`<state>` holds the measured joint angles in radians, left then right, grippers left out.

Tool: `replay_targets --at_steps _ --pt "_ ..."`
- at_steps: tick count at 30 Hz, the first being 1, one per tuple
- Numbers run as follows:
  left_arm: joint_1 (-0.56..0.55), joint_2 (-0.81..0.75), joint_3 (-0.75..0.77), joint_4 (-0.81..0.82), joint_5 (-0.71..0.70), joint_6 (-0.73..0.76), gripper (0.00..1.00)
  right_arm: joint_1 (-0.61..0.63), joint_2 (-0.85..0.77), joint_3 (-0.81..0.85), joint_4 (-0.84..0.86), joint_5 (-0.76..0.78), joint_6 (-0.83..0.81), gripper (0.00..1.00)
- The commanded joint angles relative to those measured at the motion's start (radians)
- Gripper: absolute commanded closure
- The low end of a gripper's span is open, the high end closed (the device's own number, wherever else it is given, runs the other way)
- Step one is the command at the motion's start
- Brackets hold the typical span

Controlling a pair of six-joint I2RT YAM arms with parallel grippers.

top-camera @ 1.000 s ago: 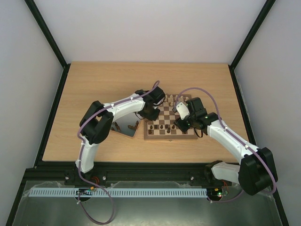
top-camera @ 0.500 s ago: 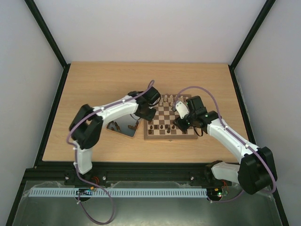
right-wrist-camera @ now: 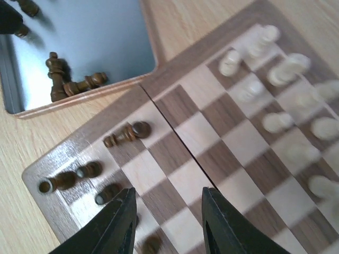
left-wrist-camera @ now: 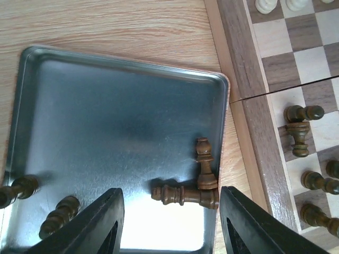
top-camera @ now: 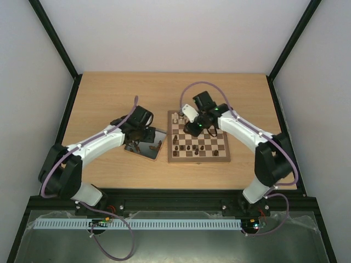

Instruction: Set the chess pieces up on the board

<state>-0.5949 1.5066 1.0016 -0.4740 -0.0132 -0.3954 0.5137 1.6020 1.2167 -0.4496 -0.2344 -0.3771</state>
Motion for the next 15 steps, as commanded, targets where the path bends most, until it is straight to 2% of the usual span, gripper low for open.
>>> replay_targets --at_steps 1,7,15 --pt "0.011 -0.072 -0.075 0.103 0.07 -0.063 0.49 0.071 0.112 0.103 -0.095 -0.003 0.001 0.64" --pt "0.01 -0.13 -0.151 0.164 0.08 -0.101 0.49 0.115 0.26 0.219 -0.128 0.026 0.04 0.64" --pt "0.011 -0.141 -0.189 0.193 0.097 -0.117 0.49 0.128 0.328 0.236 -0.149 0.052 0.047 0.64"
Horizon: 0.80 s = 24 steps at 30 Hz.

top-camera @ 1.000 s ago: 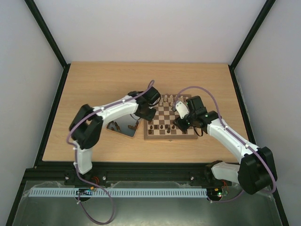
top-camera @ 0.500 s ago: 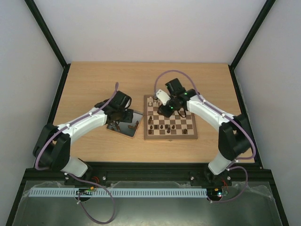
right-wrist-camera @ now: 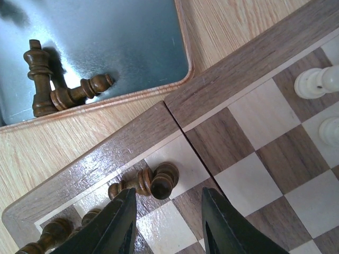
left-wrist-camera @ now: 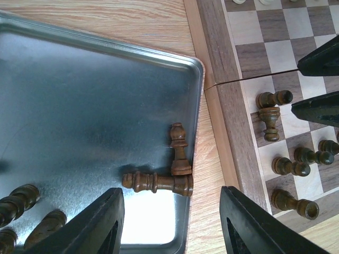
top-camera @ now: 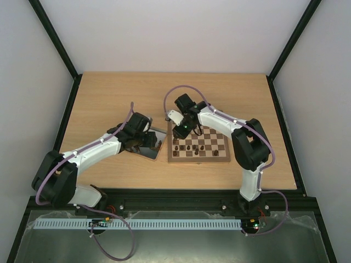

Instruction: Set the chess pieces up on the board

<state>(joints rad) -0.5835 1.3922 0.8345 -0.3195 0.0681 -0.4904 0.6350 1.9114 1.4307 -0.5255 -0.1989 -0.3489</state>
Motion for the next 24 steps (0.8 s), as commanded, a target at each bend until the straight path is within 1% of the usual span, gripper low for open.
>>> replay_targets --at_steps 1,15,18,20,24 --pt "-0.001 -0.025 -0.023 0.041 0.016 -0.021 0.49 0.006 0.022 0.023 -0.074 0.015 0.021 0.64" --pt "-0.006 -0.018 -0.04 0.062 0.024 -0.016 0.49 0.006 0.073 0.061 -0.076 -0.014 0.057 0.73" --pt "-0.01 -0.013 -0.042 0.07 0.025 -0.015 0.49 0.006 0.081 0.065 -0.079 -0.02 0.062 0.78" --pt "-0.012 -0.012 -0.049 0.081 0.027 -0.017 0.5 0.006 0.084 0.068 -0.082 -0.021 0.067 0.84" --pt "-0.019 -0.017 -0.07 0.156 0.05 -0.019 0.5 0.006 0.075 0.069 -0.083 -0.028 0.087 0.93"
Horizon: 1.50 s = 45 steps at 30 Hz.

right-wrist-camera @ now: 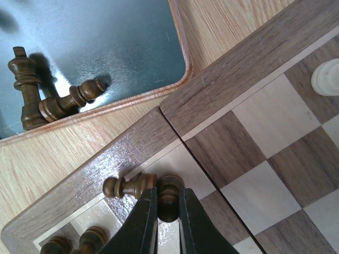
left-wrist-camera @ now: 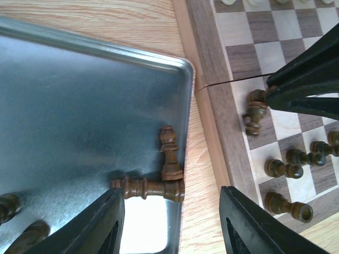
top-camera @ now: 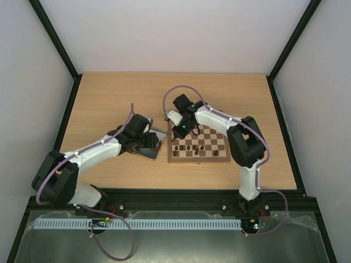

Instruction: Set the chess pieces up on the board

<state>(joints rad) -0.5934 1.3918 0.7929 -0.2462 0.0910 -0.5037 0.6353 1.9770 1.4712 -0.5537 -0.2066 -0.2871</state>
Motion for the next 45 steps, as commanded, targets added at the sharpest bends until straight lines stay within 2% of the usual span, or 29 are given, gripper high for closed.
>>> replay_targets --at_steps 1,7,15,30,45 --pt "-0.01 -0.023 -0.042 0.124 0.049 -0.007 0.5 0.006 0.006 0.029 -0.056 -0.022 0.033 0.94" --pt "-0.012 -0.004 -0.113 0.349 0.146 -0.06 0.5 0.006 -0.022 0.043 -0.075 -0.049 0.065 0.98" --pt "-0.01 0.075 -0.156 0.558 0.256 -0.101 0.59 0.006 -0.035 0.051 -0.086 -0.07 0.073 0.98" --pt "0.013 0.174 -0.2 0.709 0.338 -0.211 0.58 0.003 -0.064 0.053 -0.096 -0.098 0.085 0.98" --pt "0.013 0.239 -0.187 0.789 0.387 -0.232 0.77 0.003 -0.066 0.052 -0.101 -0.109 0.088 0.98"
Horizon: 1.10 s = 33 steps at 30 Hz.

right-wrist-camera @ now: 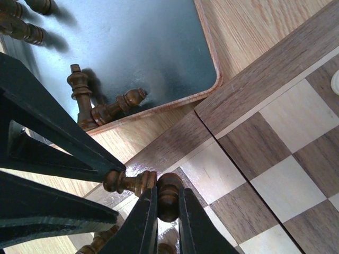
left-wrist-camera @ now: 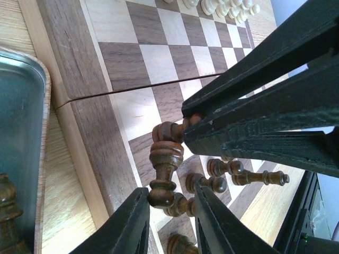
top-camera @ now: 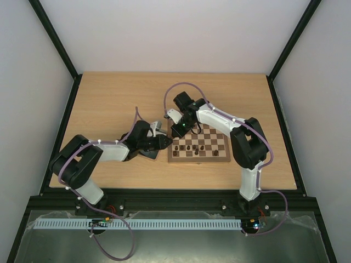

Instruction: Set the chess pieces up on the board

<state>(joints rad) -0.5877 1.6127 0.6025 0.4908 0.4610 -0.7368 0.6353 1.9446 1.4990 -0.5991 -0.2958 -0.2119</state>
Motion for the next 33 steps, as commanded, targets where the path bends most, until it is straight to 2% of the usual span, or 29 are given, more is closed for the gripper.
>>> replay_targets --at_steps 1,8,15,22,33 --pt "0.007 0.02 0.006 0.054 0.018 0.001 0.77 0.003 -0.032 0.023 -0.056 -0.02 0.012 0.98" --pt "0.007 0.046 0.026 0.062 0.019 -0.004 0.83 0.003 -0.039 0.011 -0.056 -0.019 0.009 0.98" --pt "0.006 0.06 0.039 0.055 0.021 0.0 0.93 0.003 -0.052 -0.012 -0.047 -0.01 0.003 0.98" --pt "0.006 0.062 0.053 0.017 0.038 0.018 0.96 -0.009 -0.074 -0.041 -0.043 0.021 -0.002 0.98" --pt "0.003 -0.002 0.105 -0.207 0.046 0.101 0.97 -0.198 -0.228 -0.224 -0.026 0.093 -0.029 0.98"
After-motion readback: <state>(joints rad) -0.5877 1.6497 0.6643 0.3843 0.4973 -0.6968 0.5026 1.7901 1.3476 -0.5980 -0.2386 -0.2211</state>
